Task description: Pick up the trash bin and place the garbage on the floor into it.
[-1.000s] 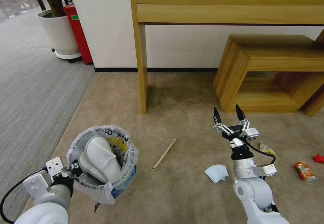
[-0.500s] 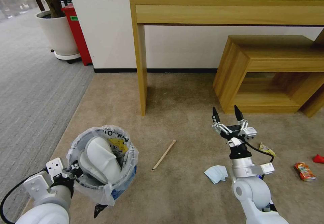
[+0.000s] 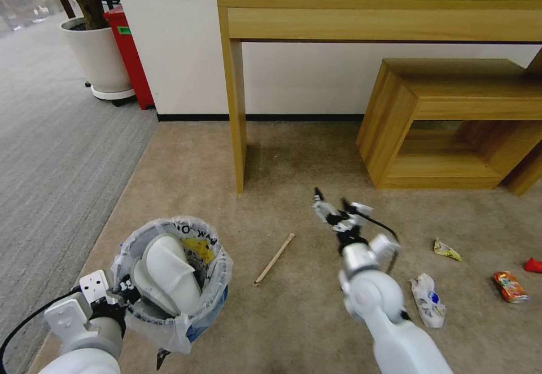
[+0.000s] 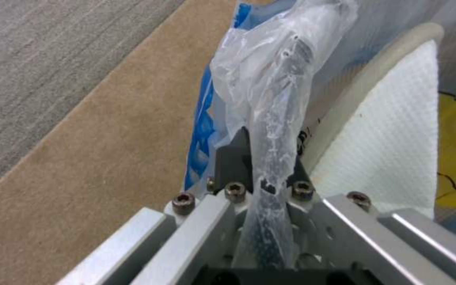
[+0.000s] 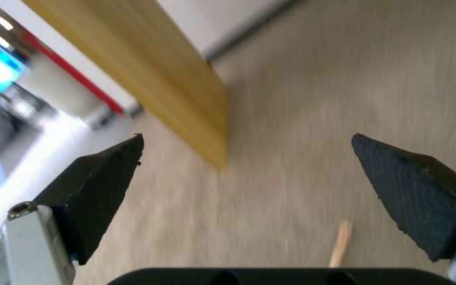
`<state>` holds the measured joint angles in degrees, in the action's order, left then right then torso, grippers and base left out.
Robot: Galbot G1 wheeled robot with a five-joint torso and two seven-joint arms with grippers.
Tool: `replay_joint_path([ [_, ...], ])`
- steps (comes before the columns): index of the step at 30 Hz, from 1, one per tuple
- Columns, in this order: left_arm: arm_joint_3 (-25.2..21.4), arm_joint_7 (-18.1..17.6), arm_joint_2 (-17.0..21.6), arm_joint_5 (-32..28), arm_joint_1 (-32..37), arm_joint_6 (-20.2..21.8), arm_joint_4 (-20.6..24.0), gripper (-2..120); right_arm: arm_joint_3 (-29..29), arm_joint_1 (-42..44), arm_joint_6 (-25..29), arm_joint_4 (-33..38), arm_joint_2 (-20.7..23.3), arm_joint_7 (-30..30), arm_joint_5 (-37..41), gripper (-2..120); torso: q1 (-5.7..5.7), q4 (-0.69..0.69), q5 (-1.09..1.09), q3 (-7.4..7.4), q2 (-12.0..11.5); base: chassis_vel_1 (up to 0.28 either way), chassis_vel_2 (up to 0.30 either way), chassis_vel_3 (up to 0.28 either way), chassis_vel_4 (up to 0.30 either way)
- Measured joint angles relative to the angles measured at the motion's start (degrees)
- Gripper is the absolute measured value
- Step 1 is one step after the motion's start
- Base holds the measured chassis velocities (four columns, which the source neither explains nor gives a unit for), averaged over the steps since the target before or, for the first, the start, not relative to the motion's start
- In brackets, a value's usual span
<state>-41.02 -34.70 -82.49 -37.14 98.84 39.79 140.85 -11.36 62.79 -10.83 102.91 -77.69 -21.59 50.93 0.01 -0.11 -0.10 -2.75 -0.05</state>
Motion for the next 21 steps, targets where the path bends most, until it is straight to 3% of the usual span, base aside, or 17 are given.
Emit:
replay_joint_path([
  [7,-0.66,0.00,-0.20,0.21,-0.13,-0.01,0.09,0,2.69,-5.45,-9.21,-6.27,-3.55,-10.77,5.94,100,0.00,-0.01,-0.02,0.00,0.00,0.000,0.000,0.000,0.000],
  [11,0.26,-0.01,-1.26,1.83,-0.58,-0.01,-0.72,0,2.51,-11.11,-17.65,-14.68,-7.48,-18.83,9.21,100,0.00,-0.01,-0.03,0.00,0.00,0.000,0.000,0.000,0.000],
  [21,0.60,0.18,-1.62,2.94,-0.20,-0.15,-0.79,0,1.53,-18.05,-25.71,-25.96,-13.17,-20.05,6.55,100,0.00,-0.01,-0.02,0.00,0.00,0.000,0.000,0.000,0.000],
])
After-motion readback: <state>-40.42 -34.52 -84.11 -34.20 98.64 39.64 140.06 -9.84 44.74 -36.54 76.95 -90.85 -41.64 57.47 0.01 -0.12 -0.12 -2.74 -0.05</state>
